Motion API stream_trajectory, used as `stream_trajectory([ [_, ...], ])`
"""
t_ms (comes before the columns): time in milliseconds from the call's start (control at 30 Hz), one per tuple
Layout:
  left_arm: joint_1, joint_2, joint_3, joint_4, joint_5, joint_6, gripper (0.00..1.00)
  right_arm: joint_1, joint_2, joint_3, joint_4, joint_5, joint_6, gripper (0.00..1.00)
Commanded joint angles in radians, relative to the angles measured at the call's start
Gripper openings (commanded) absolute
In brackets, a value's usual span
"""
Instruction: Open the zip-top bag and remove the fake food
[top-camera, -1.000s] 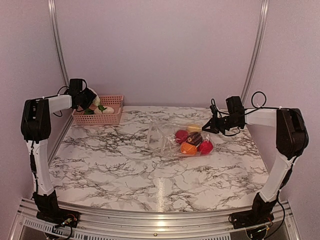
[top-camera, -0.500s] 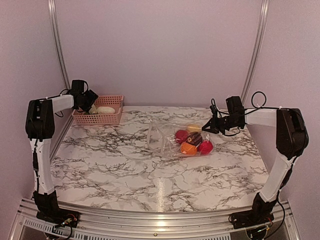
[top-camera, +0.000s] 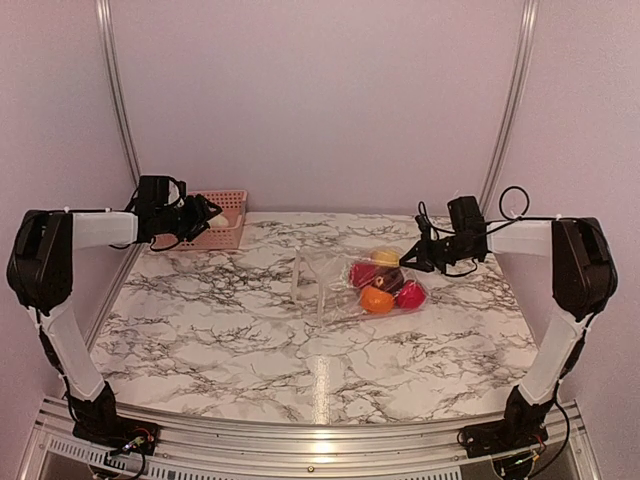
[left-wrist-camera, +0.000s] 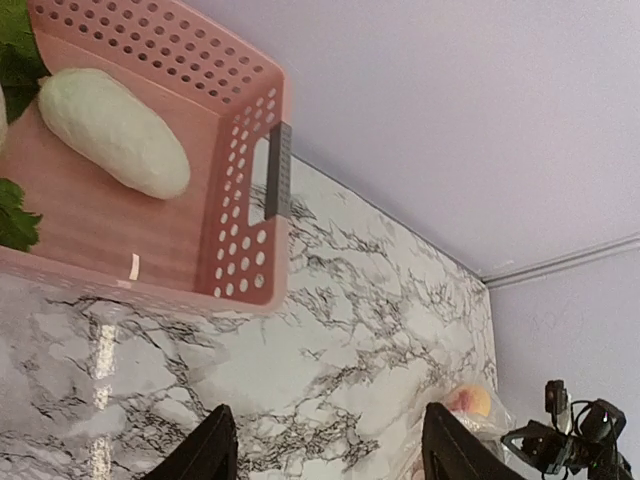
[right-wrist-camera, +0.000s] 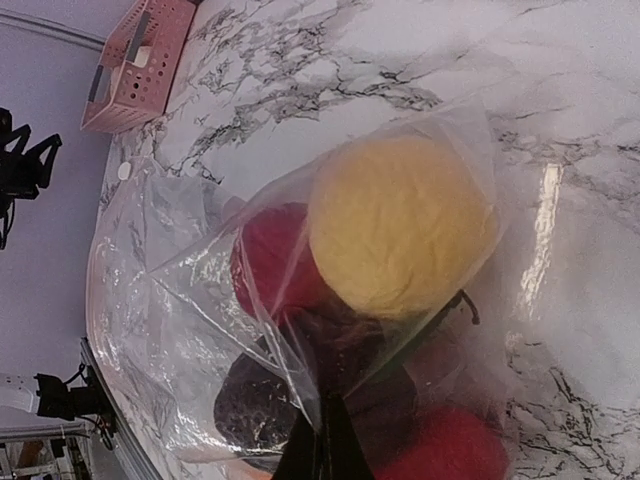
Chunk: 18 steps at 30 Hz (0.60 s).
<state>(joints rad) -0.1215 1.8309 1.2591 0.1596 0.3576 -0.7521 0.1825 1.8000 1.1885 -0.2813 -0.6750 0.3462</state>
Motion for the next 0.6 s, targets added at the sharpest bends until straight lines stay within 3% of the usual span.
stream_trajectory([
  [0, -0.123, -0.034, -0.131, 0.115, 0.198, 0.048, 0.60, 0.028, -0.031, -0.026, 0.028, -0.017, 0.012, 0.00],
  [300, -0.401, 0.015, -0.220, 0.241, 0.221, -0.002, 0.37, 0.040, -0.032, -0.080, 0.046, 0.007, 0.008, 0.00],
  [567, -0.498, 0.141, -0.164, 0.276, 0.198, -0.065, 0.29, 0.035, -0.015, -0.114, 0.005, 0.067, -0.039, 0.00],
])
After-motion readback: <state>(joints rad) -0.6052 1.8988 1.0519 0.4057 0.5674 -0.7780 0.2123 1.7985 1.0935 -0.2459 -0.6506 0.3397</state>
